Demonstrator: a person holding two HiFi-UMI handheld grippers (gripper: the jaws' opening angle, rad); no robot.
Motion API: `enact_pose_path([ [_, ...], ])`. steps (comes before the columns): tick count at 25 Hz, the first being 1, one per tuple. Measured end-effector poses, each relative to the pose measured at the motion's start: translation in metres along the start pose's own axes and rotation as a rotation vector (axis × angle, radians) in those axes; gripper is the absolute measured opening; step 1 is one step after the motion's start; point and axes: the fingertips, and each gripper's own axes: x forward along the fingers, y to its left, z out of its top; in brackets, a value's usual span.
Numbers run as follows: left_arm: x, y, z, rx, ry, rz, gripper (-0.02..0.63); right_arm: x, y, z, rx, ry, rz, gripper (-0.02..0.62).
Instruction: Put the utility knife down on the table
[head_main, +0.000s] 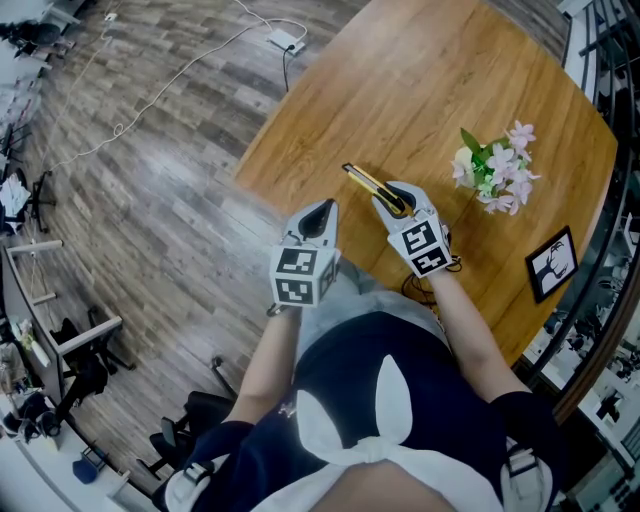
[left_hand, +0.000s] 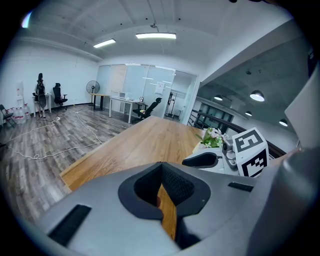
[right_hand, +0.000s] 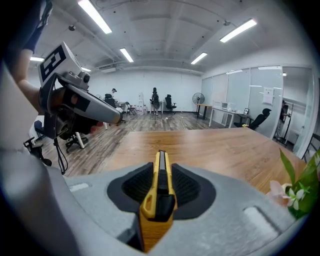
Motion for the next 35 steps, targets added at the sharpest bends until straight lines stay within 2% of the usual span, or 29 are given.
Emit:
enact_pose_path([
  [25, 0.004, -0.001, -0.011, 0.000, 0.027, -0.016, 0.017, 0.014, 0.006, -0.025, 0.010, 0.065, 0.036, 0.109],
  [28, 0.003, -0.001, -0.006, 0.001, 0.020, -0.011, 0.017, 0.014, 0.005, -0.029, -0.002, 0.073, 0.032, 0.087],
  [35, 0.004, 0.001, -0.009, 0.001, 0.019, -0.013, 0.017, 0.019, 0.006, -0.034, 0.000, 0.096, 0.036, 0.080],
])
